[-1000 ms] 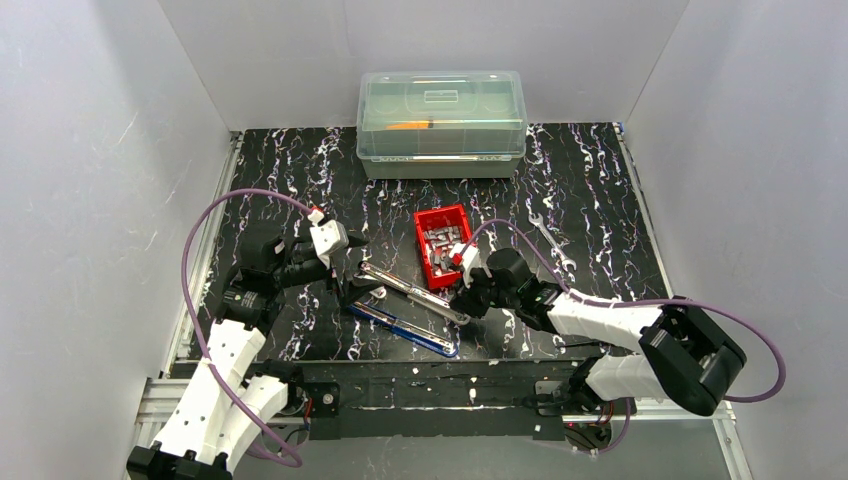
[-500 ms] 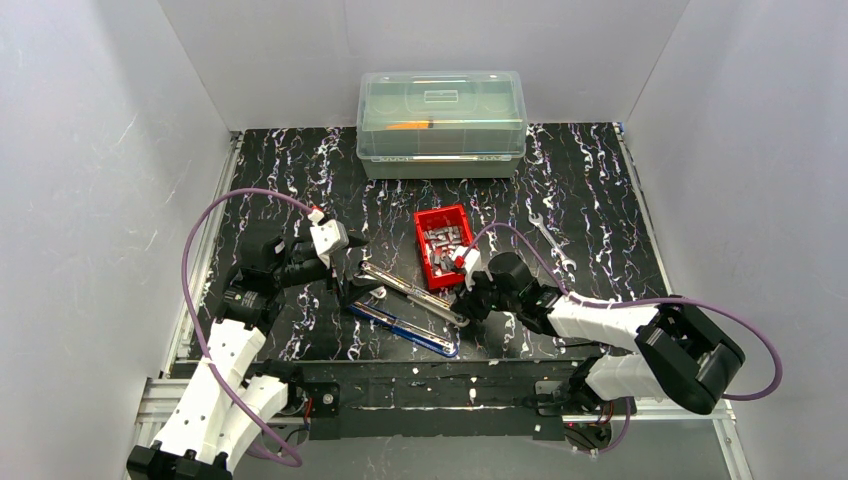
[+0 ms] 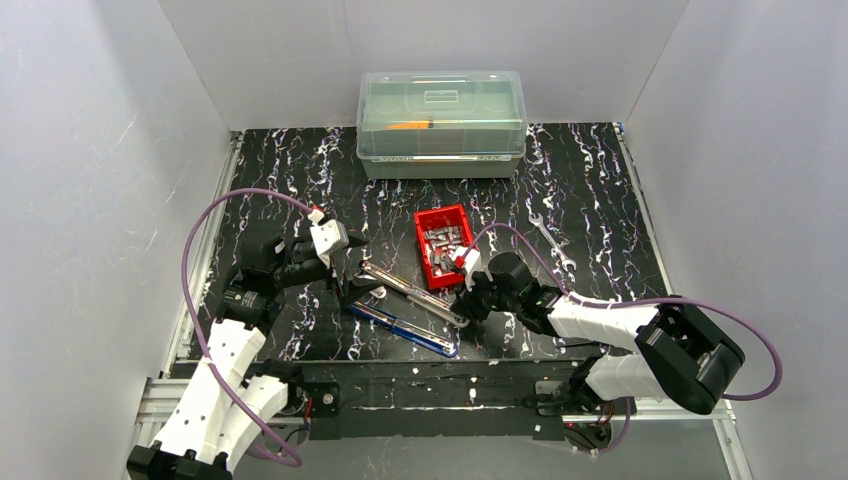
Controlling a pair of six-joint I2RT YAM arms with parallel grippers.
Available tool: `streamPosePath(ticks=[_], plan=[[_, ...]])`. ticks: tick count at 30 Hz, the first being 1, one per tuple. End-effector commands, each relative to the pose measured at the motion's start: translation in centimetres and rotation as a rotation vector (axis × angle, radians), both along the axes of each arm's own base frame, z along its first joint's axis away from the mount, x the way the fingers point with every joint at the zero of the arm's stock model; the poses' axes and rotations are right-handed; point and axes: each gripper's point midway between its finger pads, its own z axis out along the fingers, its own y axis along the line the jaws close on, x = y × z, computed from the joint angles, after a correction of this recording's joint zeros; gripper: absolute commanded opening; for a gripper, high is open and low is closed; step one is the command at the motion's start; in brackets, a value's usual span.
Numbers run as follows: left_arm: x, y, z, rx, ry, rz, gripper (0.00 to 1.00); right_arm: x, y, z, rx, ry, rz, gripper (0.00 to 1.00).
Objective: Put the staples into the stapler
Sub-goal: Pick up the stapler, then place the staple at the center of the board.
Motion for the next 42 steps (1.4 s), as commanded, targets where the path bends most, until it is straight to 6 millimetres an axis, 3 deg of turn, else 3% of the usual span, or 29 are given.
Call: streamPosePath(ticks=[1,8,19,27,32,38,42], plan=[[-0.1,-0.2,1.7,-0.02,-0.049,-0.021,0.95,0.1,0.6,1.3,0.044,-0.012,0.011,0.27],[-0.1,-0.2,1.7,-0.021,-0.051,-0.022,0.95,0.4,0.9,2.3,0.063,-0.018,0.007,0.18],[-0.1,-0.2,1.8,-0.021,-0.057,-0.023,0.95,1.7,0.9,4.9,0.069,-0.072,-0.023,0.16],[-0.2,-0.2,1.9,-0.021,-0.063,-0.022,0.95,5.1,-3.2,2.4,-0.138,-0.033,-0.342,0.17],[-0.2,-0.1,2.0,-0.021,-0.067,-0.021,0.95,5.4,-5.4,0.0,-0.287,0.064,-0.499,0.16],[-0.1,-0.1,2.1,-0.021,-0.07,-0.022,0.95,5.6,-7.9,-1.5,-0.413,0.072,-0.638,0.19],[-0.1,-0.2,2.1,-0.021,-0.07,-0.023,0.95,5.1,-8.0,-3.1,-0.47,0.116,-0.652,0.23]])
